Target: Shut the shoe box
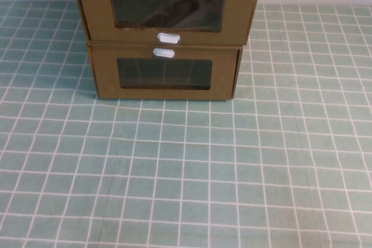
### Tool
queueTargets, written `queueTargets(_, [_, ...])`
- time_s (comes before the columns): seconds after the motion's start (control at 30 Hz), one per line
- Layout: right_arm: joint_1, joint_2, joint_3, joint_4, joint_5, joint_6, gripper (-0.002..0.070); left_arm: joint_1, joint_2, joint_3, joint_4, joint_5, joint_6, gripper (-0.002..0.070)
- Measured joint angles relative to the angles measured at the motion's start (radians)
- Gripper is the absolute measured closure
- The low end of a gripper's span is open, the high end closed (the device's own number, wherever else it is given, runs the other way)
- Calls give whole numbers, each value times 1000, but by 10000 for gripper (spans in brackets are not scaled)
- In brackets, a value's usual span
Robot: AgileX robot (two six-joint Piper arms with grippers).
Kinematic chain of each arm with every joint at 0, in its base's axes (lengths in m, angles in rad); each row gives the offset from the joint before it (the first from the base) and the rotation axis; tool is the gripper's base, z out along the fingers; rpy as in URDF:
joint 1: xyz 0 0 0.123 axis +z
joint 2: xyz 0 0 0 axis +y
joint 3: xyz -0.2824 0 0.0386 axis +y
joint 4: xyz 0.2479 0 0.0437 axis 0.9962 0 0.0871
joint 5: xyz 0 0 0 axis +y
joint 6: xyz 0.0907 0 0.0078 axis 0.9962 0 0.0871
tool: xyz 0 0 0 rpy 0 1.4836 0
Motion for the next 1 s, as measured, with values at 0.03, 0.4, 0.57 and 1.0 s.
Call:
queueTargets(0.03, [0, 0, 0, 2, 2, -5, 690, 0, 0, 0, 0, 0, 0, 680])
queueTargets(0.4, [-79, 0, 0, 243, 21, -440, 690, 0, 0, 0, 0, 0, 0, 680])
queueTargets(0.57, [-231, 0, 0, 421, -54, -624, 690, 0, 0, 0, 0, 0, 0, 680])
queueTargets(1.0, [-528, -65, 175, 807, -416, -904, 690, 0, -2, 0, 0, 1, 0, 680])
